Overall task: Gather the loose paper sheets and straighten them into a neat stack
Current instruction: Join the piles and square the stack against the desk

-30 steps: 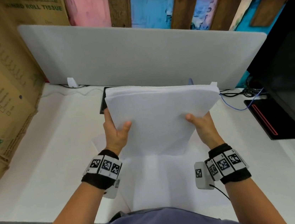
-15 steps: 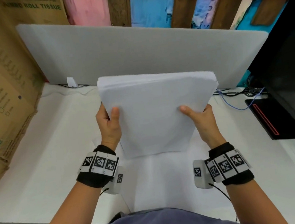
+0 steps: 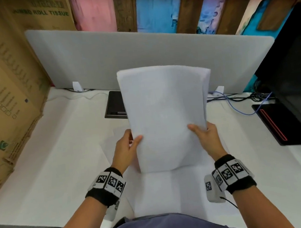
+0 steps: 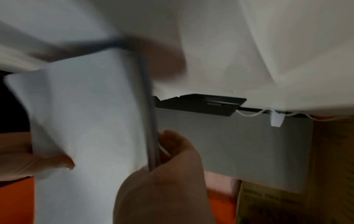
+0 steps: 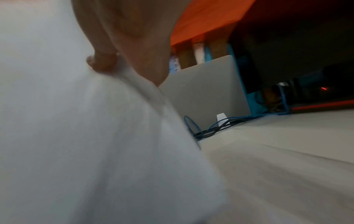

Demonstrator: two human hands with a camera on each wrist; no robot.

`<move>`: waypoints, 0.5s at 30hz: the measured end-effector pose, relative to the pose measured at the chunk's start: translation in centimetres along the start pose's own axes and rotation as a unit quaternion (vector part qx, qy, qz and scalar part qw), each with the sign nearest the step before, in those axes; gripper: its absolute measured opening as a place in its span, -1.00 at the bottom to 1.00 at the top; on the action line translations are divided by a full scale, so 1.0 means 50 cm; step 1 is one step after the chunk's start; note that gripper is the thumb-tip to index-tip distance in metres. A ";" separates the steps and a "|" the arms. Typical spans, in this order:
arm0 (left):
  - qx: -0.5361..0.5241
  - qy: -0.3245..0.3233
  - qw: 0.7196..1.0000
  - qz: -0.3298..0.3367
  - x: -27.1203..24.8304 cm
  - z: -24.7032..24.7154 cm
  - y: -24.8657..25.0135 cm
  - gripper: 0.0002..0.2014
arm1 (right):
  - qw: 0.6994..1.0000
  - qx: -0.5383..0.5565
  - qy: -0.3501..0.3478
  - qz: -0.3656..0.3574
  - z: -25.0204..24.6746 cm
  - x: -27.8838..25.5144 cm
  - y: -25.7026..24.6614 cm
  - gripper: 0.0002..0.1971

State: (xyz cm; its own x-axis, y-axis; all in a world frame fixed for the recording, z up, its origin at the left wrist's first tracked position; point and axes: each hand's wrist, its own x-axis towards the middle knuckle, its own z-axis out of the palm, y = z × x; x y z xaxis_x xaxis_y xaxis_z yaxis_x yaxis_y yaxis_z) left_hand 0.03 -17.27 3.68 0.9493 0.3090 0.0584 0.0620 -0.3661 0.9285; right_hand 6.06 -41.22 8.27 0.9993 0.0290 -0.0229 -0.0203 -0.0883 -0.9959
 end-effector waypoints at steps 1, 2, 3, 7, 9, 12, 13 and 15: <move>0.030 0.030 0.999 -0.030 0.000 -0.012 -0.015 -0.68 | 1.000 -0.014 0.014 -0.012 -0.016 0.007 -0.009 -0.87; 0.064 0.070 0.992 -0.085 -0.003 -0.026 -0.031 -0.61 | 0.999 -0.023 0.030 -0.022 -0.033 0.014 -0.018 -0.86; 0.094 0.102 0.977 -0.163 -0.012 -0.039 -0.048 -0.49 | 0.998 -0.025 0.049 -0.028 -0.054 0.019 -0.024 -0.86; 0.081 0.072 0.935 -0.339 -0.071 -0.032 -0.082 -0.04 | 0.991 -0.022 0.122 -0.043 -0.134 0.019 -0.032 -0.84; 0.022 0.063 0.944 -0.323 -0.081 -0.003 -0.088 0.03 | 0.988 -0.026 0.143 -0.042 -0.160 0.012 -0.027 -0.83; -0.052 0.076 0.950 -0.298 -0.072 0.042 -0.077 0.07 | 0.984 -0.017 0.171 -0.035 -0.182 -0.002 -0.021 -0.79; -0.076 0.083 0.949 -0.293 -0.064 0.053 -0.075 0.07 | 0.983 -0.015 0.178 -0.033 -0.188 -0.006 -0.018 -0.78; -0.074 0.067 0.947 -0.307 -0.049 0.072 -0.078 -0.02 | 0.983 -0.019 0.183 -0.026 -0.198 -0.013 -0.013 -0.76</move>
State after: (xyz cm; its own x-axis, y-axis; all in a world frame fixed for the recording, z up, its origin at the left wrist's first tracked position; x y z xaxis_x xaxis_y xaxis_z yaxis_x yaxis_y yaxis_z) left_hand -1.41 -19.76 -1.43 0.7010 0.5350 -0.4715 0.5353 0.0421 0.8436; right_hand 5.72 -51.05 9.79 0.9434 -0.3247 0.0679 0.0254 -0.1335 -0.9907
